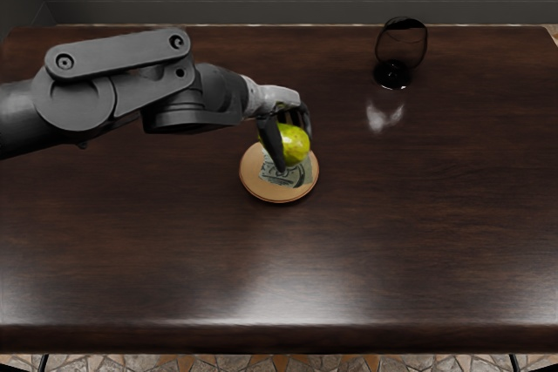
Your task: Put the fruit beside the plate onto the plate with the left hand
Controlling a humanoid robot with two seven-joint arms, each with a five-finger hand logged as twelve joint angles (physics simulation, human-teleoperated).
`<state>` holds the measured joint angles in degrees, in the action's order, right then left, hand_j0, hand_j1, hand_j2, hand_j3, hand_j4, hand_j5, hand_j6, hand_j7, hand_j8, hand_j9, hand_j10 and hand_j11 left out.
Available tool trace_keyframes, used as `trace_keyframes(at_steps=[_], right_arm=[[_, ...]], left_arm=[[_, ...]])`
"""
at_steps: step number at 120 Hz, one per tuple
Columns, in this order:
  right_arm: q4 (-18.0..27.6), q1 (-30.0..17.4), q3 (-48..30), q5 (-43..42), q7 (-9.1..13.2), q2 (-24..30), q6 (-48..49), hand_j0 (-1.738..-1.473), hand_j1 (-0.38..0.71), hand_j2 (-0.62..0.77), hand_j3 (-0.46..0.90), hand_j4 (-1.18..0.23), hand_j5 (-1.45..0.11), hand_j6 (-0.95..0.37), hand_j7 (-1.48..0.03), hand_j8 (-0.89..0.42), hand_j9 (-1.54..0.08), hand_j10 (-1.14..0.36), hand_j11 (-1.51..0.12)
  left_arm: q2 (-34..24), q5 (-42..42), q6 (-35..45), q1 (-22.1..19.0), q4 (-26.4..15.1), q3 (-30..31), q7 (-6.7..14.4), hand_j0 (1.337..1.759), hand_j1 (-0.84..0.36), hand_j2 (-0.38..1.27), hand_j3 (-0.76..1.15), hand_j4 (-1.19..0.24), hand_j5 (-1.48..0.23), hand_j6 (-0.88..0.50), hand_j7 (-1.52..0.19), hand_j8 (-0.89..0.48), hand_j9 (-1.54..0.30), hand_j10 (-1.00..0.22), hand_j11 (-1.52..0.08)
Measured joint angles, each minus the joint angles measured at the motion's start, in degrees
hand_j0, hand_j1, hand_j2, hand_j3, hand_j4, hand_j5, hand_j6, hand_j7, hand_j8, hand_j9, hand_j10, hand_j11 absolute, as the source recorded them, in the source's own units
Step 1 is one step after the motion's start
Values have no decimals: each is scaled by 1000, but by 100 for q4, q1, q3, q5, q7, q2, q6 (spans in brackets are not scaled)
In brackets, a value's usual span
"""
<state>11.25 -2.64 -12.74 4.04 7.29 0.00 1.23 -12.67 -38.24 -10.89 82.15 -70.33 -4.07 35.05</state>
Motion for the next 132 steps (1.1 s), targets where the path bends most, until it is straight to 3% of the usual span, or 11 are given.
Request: trace_keyframes(at_steps=[30,35,52,74,103,132], right_arm=[[1,0,1,0,0,0,0,-1658,-317,-5,0,-26,-34,-27,-34,-26,-34,-26,-34],[1,0,2,0,0,0,0,-1658,-317,-5,0,-27,-34,-27,-34,-27,-34,-27,-34],[1,0,4,0,0,0,0,-1658,-317,-5,0,-26,-34,-26,-34,-26,-34,-26,-34],[3,0,5,0,0,0,0,-1658,-317,-5,0,-27,-34,-27,-34,-27,-34,-27,-34],[4,0,7,0,0,0,0,-1658,-317,-5,0,-27,-35,-27,-35,-27,-35,-27,-35],[8,0,0,0,0,0,0,-1658,-317,-5,0,-27,-35,-27,-35,-27,-35,-27,-35]], left_arm=[[37,-71,15,-168,65,3,-1,1648,-274,280,0,-383,-1054,-185,-1041,-263,-1046,-561,-1012],[113,-83,109,-173,98,-8,-1,1650,-230,251,0,-378,-949,-199,-938,-265,-942,-564,-910],[215,-85,746,-191,183,-14,-4,1654,56,127,0,-193,-478,-103,-473,-136,-475,-285,-459],[203,-72,942,-179,203,-15,-5,1656,230,52,0,-79,-195,-43,-193,-57,-194,-117,-187],[69,-9,973,-191,46,-41,-5,1658,313,17,0,-26,-60,-15,-59,-19,-59,-37,-57],[-856,1752,1044,-187,-633,-151,-5,1658,338,6,0,-9,-18,-6,-18,-7,-18,-12,-18]])
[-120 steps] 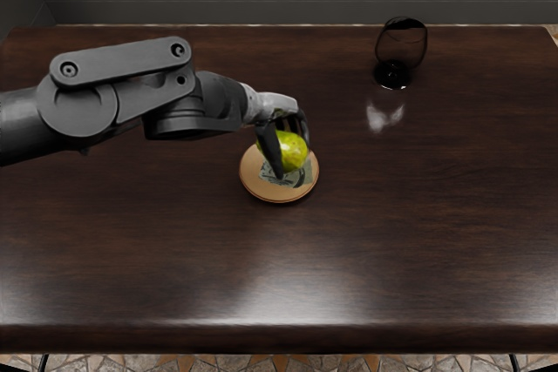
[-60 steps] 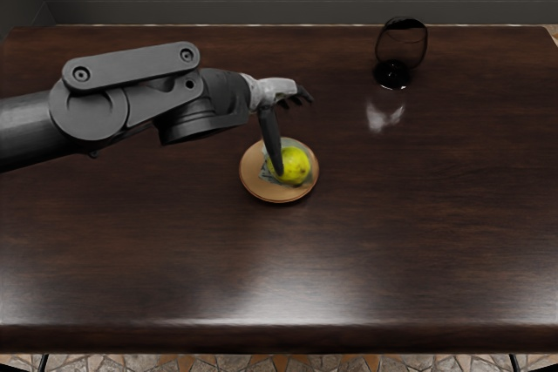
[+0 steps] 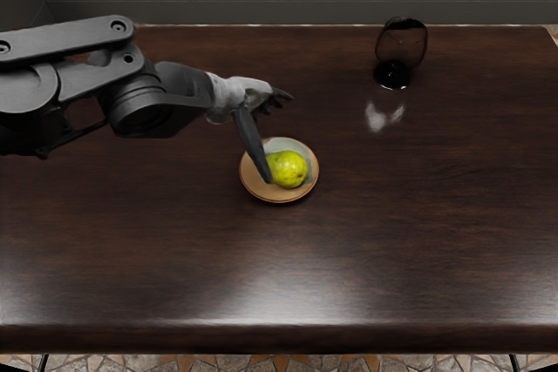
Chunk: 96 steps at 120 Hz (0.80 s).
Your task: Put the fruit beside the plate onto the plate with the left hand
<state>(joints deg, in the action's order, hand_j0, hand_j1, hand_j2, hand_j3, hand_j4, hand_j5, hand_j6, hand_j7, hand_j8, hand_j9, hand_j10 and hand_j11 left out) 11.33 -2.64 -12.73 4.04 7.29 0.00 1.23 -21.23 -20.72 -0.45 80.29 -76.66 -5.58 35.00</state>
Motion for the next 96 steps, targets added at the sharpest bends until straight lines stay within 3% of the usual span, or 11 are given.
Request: trace_keyframes(at_steps=[18,48,75,96], right_arm=[[0,0,-1,0,-2,0,0,-1658,-317,-5,0,-27,-34,-27,-34,-27,-34,-27,-34],[1,0,-1,0,-8,0,0,-1658,-317,-5,0,-27,-34,-27,-34,-26,-34,-26,-34],[1,0,-1,0,-2,0,0,-1658,-317,-5,0,-26,-34,-26,-34,-26,-34,-26,-34],[1,6,-3,0,0,0,0,-1658,-317,-5,0,-27,-35,-27,-35,-27,-35,-27,-35]], left_arm=[[-376,924,5,-65,-399,-164,0,1658,344,3,0,-4,-9,-3,-9,-4,-9,-6,-8],[-1094,2550,-189,-593,-800,-684,0,1658,348,1,0,-2,-3,-1,-3,-1,-3,-2,-2],[-2173,3831,-1087,-1419,-919,-1176,0,1658,348,0,0,0,-1,0,-1,0,-1,0,-1],[-2750,4487,-1761,-1820,-921,-1434,0,1658,348,-1,0,1,0,1,0,1,0,1,0]])
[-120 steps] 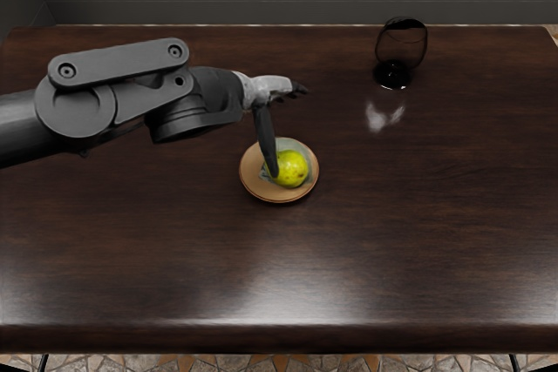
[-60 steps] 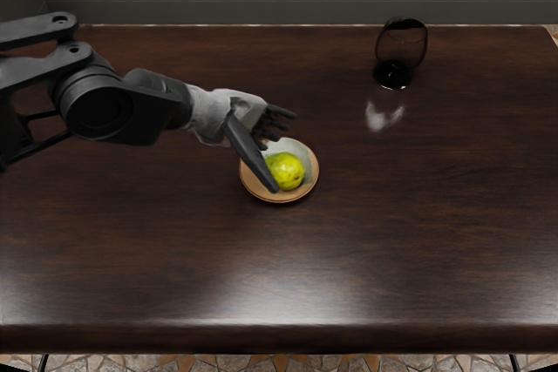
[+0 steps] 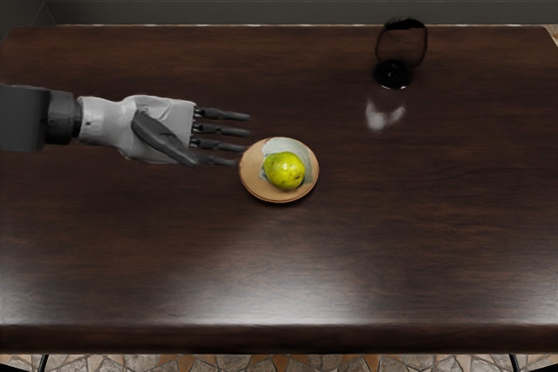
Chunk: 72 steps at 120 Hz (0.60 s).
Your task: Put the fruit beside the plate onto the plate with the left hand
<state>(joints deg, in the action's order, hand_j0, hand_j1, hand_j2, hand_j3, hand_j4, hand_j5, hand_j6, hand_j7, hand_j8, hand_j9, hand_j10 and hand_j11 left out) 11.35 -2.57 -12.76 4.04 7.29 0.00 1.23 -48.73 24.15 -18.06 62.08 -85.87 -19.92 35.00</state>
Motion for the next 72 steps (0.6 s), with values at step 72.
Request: trace_keyframes(at_steps=[72], right_arm=[[51,3,-7,0,0,0,0,-1658,-317,-5,0,-26,-34,-26,-34,-26,-34,-26,-34]], left_arm=[[-1818,642,-1463,-584,53,-247,0,1658,348,-2,0,5,1,6,0,5,0,3,0]])
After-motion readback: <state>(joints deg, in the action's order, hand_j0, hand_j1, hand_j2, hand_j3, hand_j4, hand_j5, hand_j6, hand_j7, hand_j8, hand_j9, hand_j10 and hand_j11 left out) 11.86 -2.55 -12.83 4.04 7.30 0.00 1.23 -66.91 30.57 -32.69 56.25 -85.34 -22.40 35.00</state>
